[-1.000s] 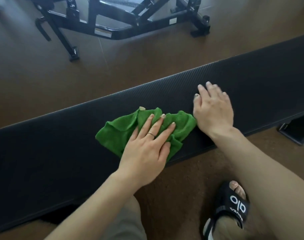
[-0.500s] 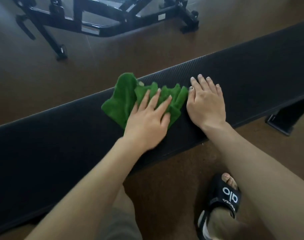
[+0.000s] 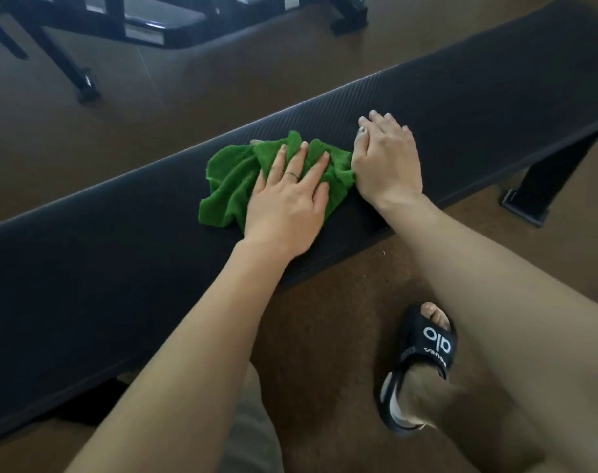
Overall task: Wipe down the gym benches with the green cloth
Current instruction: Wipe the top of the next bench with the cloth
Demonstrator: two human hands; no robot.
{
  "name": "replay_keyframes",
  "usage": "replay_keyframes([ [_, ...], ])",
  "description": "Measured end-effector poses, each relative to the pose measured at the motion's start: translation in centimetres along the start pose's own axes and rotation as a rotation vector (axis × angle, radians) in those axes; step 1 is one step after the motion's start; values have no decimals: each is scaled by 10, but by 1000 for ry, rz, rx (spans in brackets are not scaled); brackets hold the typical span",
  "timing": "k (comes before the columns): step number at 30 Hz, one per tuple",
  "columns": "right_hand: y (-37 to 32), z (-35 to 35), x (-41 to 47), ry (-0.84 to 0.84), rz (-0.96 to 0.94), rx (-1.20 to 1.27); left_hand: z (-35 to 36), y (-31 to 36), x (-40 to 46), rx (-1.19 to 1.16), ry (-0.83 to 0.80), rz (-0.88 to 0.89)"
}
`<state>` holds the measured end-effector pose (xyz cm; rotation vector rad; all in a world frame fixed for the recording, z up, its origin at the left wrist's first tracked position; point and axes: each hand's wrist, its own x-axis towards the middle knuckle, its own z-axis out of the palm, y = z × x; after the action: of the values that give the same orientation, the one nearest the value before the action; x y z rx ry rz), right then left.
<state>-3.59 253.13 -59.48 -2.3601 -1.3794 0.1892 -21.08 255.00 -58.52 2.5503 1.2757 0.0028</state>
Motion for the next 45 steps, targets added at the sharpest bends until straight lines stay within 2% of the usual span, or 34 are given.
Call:
replay_keyframes([
  [3,3,-2,-6,-27,-2,29,7,-7,-55,10,81,117],
  [6,4,-7,-12,-70,18,64,26,-29,-120,196,201,224],
  [9,8,-13,-23,-82,16,57,39,-52,-138,332,286,283],
  [13,19,-11,-36,-60,-33,-5,37,-46,-120,375,285,313],
  [16,15,-12,-31,-74,0,67,39,-25,-102,389,239,317],
  [20,23,-31,-23,-198,54,280,41,16,-67,371,215,340],
  [22,32,-38,-20,-234,6,282,40,40,-49,343,189,347],
  [24,46,-41,-11,-226,-99,165,40,62,-32,329,180,344],
  [26,71,-43,10,-214,-152,14,42,77,-20,342,184,332],
  [29,105,-46,38,-199,-132,-112,43,81,-16,347,207,312],
  [34,119,-41,44,-208,-213,-122,44,86,-19,281,231,207],
  [37,123,-45,43,-250,-259,-139,49,101,-34,195,220,48],
  [41,146,-64,55,-349,-475,-225,65,124,-54,164,241,-105],
  [45,162,-65,63,-300,-550,-191,61,130,-35,173,271,-151],
])
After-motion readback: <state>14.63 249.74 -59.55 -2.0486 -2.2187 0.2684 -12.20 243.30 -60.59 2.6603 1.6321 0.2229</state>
